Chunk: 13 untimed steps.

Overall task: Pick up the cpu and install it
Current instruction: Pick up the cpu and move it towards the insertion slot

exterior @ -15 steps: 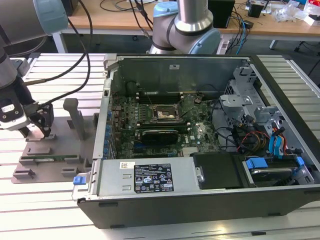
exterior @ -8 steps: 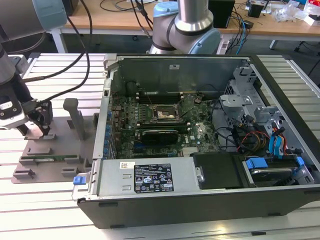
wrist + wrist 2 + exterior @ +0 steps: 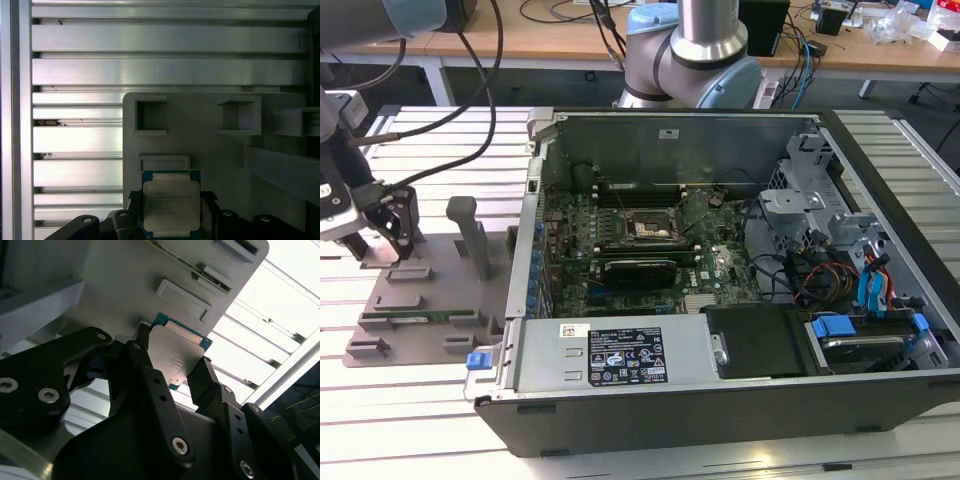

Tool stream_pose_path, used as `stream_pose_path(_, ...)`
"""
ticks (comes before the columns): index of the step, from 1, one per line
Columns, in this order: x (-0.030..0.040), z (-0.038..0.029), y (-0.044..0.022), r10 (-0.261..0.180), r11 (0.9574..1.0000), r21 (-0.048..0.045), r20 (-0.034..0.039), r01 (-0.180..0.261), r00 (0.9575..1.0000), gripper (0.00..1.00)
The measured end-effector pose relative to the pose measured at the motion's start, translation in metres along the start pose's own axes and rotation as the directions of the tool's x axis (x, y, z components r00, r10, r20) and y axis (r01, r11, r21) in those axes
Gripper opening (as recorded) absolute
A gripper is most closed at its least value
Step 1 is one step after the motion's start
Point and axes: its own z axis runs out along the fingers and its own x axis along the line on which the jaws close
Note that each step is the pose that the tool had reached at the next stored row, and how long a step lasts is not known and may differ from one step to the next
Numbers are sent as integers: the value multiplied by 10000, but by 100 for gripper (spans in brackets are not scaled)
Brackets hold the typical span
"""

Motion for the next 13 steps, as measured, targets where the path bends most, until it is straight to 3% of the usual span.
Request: stream_pose_path(13, -2, -63, 0, 0, 10000, 0, 0, 0, 10000, 55)
